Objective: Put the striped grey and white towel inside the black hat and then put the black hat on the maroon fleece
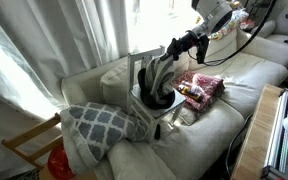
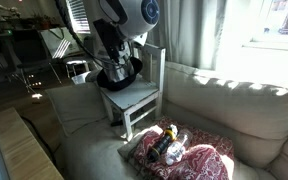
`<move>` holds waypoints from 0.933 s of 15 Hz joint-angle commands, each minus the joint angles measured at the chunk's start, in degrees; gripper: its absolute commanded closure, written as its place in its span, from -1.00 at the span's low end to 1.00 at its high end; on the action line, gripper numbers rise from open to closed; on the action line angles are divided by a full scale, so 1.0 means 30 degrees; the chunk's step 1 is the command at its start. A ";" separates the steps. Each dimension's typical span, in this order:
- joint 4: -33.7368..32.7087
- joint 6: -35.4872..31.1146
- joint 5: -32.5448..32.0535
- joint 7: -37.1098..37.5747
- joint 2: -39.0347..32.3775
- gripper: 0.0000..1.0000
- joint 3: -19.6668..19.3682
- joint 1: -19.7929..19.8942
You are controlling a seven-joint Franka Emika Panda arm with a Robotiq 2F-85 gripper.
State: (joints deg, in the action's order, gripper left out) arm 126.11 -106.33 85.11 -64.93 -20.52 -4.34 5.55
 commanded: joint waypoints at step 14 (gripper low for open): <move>-0.1814 -0.3678 -0.0041 -0.0260 -0.2692 0.93 0.0066 -0.1697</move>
State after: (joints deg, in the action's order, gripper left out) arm 122.20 -112.31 85.11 -65.29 -27.58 -3.99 2.01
